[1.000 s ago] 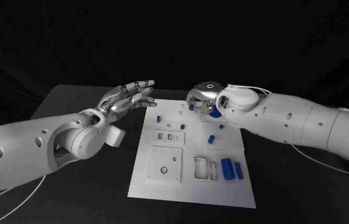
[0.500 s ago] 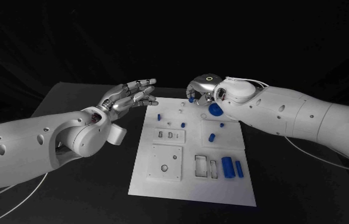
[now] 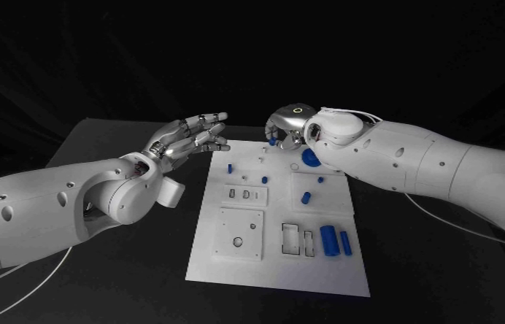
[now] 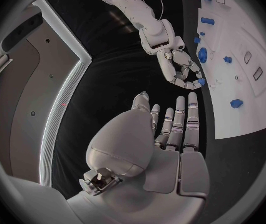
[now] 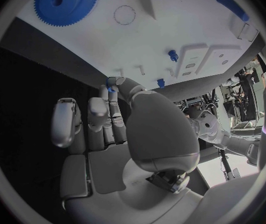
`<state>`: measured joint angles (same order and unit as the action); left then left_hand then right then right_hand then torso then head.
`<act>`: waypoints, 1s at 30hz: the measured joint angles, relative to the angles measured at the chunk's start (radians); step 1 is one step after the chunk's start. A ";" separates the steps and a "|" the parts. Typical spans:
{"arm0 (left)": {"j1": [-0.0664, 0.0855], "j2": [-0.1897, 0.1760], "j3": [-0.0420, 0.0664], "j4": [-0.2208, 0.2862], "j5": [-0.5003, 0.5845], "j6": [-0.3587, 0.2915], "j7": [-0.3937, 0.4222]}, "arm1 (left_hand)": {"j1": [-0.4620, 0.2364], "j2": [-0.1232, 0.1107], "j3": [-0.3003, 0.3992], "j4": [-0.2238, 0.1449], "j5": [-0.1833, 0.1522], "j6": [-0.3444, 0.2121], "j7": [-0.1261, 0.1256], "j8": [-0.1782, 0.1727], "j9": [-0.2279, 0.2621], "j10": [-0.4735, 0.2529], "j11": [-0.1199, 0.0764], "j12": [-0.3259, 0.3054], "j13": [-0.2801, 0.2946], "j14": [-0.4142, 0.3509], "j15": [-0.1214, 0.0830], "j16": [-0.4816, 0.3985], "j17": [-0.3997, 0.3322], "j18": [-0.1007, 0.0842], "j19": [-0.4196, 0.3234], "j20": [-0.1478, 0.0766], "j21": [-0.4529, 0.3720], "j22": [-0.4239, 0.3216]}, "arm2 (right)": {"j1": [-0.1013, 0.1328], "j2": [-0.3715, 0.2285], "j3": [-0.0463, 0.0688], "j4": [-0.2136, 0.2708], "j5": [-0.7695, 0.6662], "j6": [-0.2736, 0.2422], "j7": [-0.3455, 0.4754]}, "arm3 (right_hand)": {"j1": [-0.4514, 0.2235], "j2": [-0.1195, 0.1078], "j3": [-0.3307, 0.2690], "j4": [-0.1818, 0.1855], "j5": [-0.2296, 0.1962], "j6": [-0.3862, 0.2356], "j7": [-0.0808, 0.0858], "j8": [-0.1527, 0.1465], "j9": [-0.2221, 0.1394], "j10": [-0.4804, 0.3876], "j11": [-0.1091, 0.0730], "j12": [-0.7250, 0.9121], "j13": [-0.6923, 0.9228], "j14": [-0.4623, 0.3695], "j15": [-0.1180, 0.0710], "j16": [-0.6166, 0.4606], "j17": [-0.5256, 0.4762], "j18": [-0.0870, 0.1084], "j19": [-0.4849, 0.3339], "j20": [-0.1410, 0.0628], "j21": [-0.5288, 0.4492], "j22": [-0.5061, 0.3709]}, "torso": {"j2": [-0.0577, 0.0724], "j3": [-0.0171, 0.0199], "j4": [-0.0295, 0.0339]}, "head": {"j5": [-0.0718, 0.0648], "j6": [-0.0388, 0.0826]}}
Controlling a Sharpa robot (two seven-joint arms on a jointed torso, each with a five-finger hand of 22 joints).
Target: Assemble the parts on the task board
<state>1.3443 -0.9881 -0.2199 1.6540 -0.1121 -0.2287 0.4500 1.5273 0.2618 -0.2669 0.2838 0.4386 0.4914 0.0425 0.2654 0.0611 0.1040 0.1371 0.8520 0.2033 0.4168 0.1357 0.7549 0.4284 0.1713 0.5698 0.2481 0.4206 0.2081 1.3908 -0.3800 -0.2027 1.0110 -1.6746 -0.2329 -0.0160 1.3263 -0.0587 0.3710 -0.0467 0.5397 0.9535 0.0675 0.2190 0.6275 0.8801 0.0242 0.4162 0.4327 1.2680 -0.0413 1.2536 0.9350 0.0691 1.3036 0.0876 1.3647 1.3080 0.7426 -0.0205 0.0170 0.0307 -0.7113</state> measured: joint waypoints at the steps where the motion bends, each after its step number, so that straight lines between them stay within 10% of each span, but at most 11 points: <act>1: 0.000 0.000 0.000 0.000 0.000 0.000 0.000 | 0.000 0.000 0.000 0.000 0.000 0.000 0.000 0.000 0.000 0.000 0.000 0.000 0.000 0.000 0.000 0.000 0.000 0.000 0.000 0.000 0.000 0.000 | 0.000 0.004 0.000 -0.003 0.000 0.002 0.000 | 0.000 0.000 0.000 0.000 0.000 0.000 0.000 0.000 0.001 0.000 0.000 0.000 0.000 0.000 0.000 0.000 0.000 0.000 0.000 0.000 0.000 0.000 | 0.000 0.0001 0.0000 | 0.000 0.001; 30: 0.000 0.002 0.000 -0.004 -0.005 0.002 -0.004 | 0.008 0.000 0.003 -0.003 0.005 0.007 0.007 0.005 0.000 0.004 0.004 0.000 -0.001 0.004 0.004 0.000 -0.001 0.000 0.000 0.000 0.000 0.000 | -0.001 0.070 0.001 -0.059 0.002 0.041 0.002 | -0.004 -0.004 0.003 0.003 0.000 -0.011 -0.003 -0.005 0.003 -0.003 -0.003 -0.019 -0.006 0.000 0.000 0.000 0.005 0.000 0.000 0.000 0.000 0.000 | 0.001 -0.0006 0.0000 | -0.003 0.004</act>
<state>1.3443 -0.9857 -0.2198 1.6500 -0.1168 -0.2266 0.4457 1.5352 0.2618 -0.2642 0.2811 0.4434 0.4985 0.0497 0.2703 0.0610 0.1077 0.1408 0.8520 0.2025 0.4205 0.1394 0.7549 0.4276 0.1712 0.5699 0.2480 0.4208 0.2083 1.3902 -0.3102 -0.2015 0.9519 -1.6724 -0.1919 -0.0135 1.3227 -0.0627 0.3740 -0.0438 0.5396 0.9429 0.0642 0.2139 0.6307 0.8771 0.0213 0.3973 0.4270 1.2681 -0.0413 1.2537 0.9403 0.0691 1.3037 0.0877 1.3647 1.3076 0.7432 -0.0211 0.0170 0.0278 -0.7074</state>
